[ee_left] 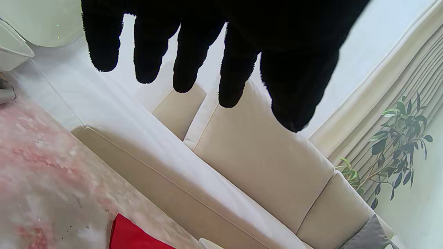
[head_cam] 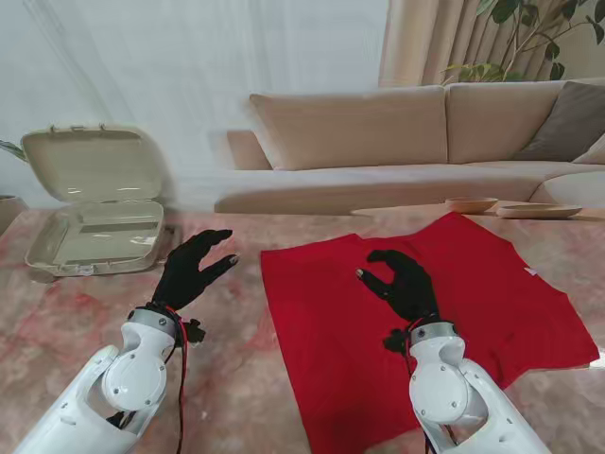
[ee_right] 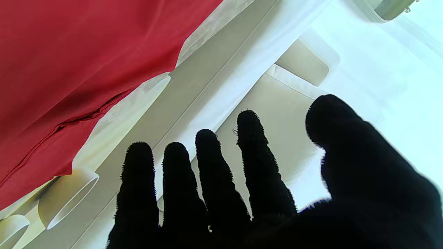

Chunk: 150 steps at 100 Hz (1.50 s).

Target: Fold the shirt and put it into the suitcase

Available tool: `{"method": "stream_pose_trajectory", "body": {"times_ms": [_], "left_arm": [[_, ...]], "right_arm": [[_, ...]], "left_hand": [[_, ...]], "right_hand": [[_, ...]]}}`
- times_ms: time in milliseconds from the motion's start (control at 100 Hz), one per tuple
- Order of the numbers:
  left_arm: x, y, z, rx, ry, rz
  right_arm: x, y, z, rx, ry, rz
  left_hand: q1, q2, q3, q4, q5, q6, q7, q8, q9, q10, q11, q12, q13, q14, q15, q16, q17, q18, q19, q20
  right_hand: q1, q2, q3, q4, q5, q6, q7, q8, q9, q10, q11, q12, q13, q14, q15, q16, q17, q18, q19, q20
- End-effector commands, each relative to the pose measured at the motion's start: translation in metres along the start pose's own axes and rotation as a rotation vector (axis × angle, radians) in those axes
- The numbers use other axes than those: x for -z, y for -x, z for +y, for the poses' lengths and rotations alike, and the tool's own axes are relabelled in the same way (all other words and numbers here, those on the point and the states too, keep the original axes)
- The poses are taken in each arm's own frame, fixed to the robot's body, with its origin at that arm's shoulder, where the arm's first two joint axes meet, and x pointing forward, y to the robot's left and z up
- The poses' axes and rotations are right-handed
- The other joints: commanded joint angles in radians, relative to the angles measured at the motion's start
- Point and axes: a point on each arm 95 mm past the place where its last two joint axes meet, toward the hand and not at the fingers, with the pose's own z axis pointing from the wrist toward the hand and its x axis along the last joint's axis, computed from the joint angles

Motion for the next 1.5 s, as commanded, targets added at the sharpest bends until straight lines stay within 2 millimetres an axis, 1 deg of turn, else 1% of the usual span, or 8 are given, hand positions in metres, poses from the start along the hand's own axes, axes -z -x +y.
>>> {"method": "stream_pose_trajectory", "body": {"times_ms": [0, 530, 1010, 1110, 1240, 1380, 1490], "left_arm": [[0.002, 0.003, 0.003, 0.0, 0.01, -0.013], [-0.005, 0.005, 0.003, 0.014, 0.015, -0.021], [-0.004, 0.004, 0.005, 0.011, 0.026, -0.012], [-0.007, 0.004, 0.007, 0.012, 0.04, -0.004], [-0.013, 0.0, 0.013, 0.057, 0.056, 0.008], [-0.024, -0.011, 0.02, 0.097, 0.113, 0.046], [-0.035, -0.021, 0.029, 0.144, 0.151, 0.08]], "right_arm": [[0.001, 0.003, -0.005, -0.006, -0.025, -0.018], [-0.003, 0.006, -0.007, -0.005, -0.042, -0.024], [-0.004, 0.009, -0.005, -0.009, -0.05, -0.029], [-0.001, 0.012, -0.003, -0.001, -0.046, -0.036], [0.004, 0.017, 0.001, 0.013, -0.042, -0.056], [0.007, 0.023, 0.009, 0.042, -0.041, -0.076], [0.008, 0.028, 0.017, 0.067, -0.044, -0.093]], "left_hand": [[-0.015, 0.039, -0.038, 0.007, 0.026, 0.006, -0.007, 0.007, 0.032, -0.004, -0.024, -0.009, -0.022, 0.007, -0.03, -0.017, -0.004, 0.004, -0.008, -0.01], [-0.013, 0.041, -0.037, 0.008, 0.028, 0.006, -0.007, 0.008, 0.034, -0.004, -0.024, -0.008, -0.018, 0.008, -0.029, -0.016, -0.005, 0.01, 0.003, -0.012], [-0.012, 0.041, -0.038, 0.007, 0.028, 0.004, -0.007, 0.008, 0.036, -0.006, -0.024, -0.008, -0.017, 0.007, -0.028, -0.016, -0.004, 0.009, 0.007, -0.015], [-0.012, 0.043, -0.038, 0.007, 0.027, 0.006, -0.008, 0.008, 0.035, -0.005, -0.023, -0.007, -0.016, 0.007, -0.028, -0.016, -0.003, 0.008, 0.009, -0.015], [-0.01, 0.042, -0.037, 0.007, 0.032, 0.007, -0.005, 0.008, 0.039, -0.004, -0.021, -0.006, -0.013, 0.008, -0.026, -0.015, -0.003, 0.009, 0.012, -0.015], [-0.009, 0.044, -0.037, 0.008, 0.03, 0.008, -0.006, 0.008, 0.039, -0.003, -0.021, -0.006, -0.013, 0.01, -0.026, -0.014, -0.004, 0.009, 0.014, -0.017], [-0.007, 0.046, -0.036, 0.008, 0.022, 0.006, -0.009, 0.007, 0.033, 0.001, -0.022, -0.007, -0.016, 0.012, -0.026, -0.014, -0.011, 0.002, 0.007, -0.021]], "right_hand": [[-0.017, 0.018, -0.016, -0.037, -0.04, -0.004, -0.014, -0.012, -0.026, -0.004, -0.017, -0.018, 0.005, -0.028, -0.011, -0.006, -0.01, -0.019, -0.023, 0.019], [-0.012, 0.012, -0.027, -0.032, -0.023, -0.011, -0.005, -0.008, -0.015, -0.005, -0.004, -0.015, 0.014, -0.025, -0.007, -0.005, -0.002, -0.015, -0.022, 0.019], [-0.02, 0.012, -0.011, -0.032, -0.025, -0.009, -0.007, -0.01, -0.013, -0.003, -0.009, -0.016, 0.012, -0.021, -0.007, -0.005, -0.004, -0.013, -0.022, 0.019], [-0.017, 0.013, -0.011, -0.033, -0.026, -0.008, -0.008, -0.01, -0.016, -0.002, -0.01, -0.016, 0.011, -0.024, -0.008, -0.005, -0.005, -0.014, -0.022, 0.02], [-0.014, 0.017, -0.014, -0.034, -0.03, -0.006, -0.009, -0.011, -0.019, -0.003, -0.011, -0.016, 0.009, -0.027, -0.009, -0.005, -0.007, -0.017, -0.023, 0.02], [-0.011, 0.019, -0.019, -0.034, -0.031, -0.006, -0.009, -0.01, -0.022, -0.005, -0.011, -0.015, 0.007, -0.029, -0.011, -0.006, -0.009, -0.022, -0.023, 0.02], [-0.008, 0.019, -0.023, -0.034, -0.035, -0.006, -0.011, -0.01, -0.023, -0.005, -0.01, -0.015, 0.005, -0.028, -0.011, -0.006, -0.01, -0.023, -0.024, 0.02]]}}
